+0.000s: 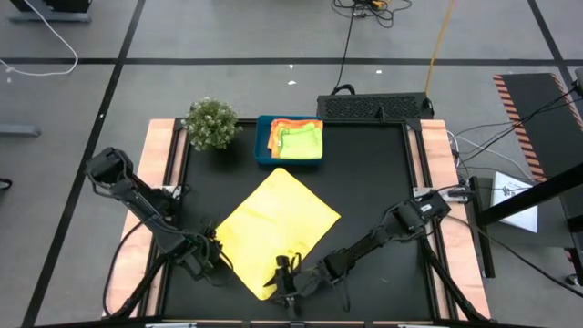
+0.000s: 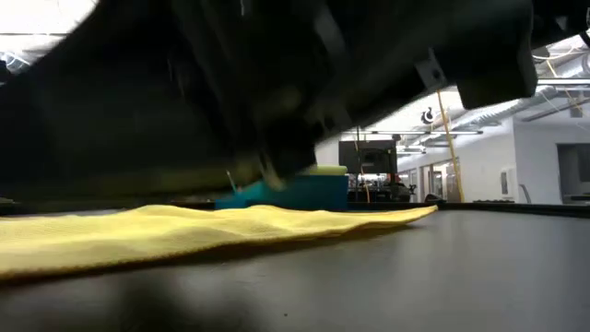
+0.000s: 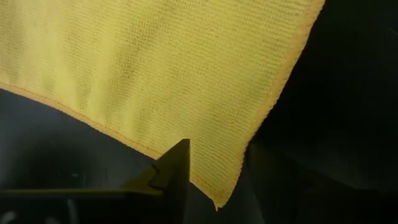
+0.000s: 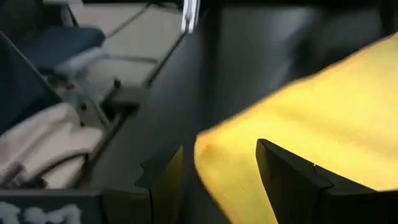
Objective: Fold microfiber towels
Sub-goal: Fold the yellow microfiber towel
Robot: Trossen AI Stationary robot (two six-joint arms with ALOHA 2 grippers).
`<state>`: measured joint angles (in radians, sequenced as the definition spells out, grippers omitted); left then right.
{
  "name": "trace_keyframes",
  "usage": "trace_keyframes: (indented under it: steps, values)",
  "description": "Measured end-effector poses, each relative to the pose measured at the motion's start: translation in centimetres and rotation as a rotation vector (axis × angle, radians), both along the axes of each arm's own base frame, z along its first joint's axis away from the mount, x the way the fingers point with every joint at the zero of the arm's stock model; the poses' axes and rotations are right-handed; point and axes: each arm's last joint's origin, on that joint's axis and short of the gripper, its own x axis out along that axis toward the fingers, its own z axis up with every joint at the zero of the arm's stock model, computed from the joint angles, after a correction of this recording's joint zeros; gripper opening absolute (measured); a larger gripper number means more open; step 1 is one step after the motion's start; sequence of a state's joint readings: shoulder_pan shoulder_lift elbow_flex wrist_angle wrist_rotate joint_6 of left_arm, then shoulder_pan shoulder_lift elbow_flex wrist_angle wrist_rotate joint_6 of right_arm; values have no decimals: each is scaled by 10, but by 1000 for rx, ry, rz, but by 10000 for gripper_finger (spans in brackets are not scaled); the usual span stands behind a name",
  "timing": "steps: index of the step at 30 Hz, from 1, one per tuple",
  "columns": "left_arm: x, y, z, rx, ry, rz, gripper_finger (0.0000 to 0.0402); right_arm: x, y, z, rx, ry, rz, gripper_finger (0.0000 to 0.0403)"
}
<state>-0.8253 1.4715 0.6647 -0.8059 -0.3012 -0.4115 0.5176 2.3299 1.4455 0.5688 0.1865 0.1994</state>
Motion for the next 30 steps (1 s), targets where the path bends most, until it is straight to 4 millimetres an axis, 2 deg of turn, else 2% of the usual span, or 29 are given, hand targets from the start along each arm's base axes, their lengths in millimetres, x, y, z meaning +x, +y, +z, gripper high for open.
trace_keyframes:
  steps: [11,21,30]
  values:
    - [1,-1,0,-3,-15,0,154,4,3,-6,32,20,20,199]
    - [2,-1,0,3,-17,-45,154,4,5,-28,90,25,24,199]
    - [2,-1,0,4,-19,-44,154,4,5,-28,74,16,29,192]
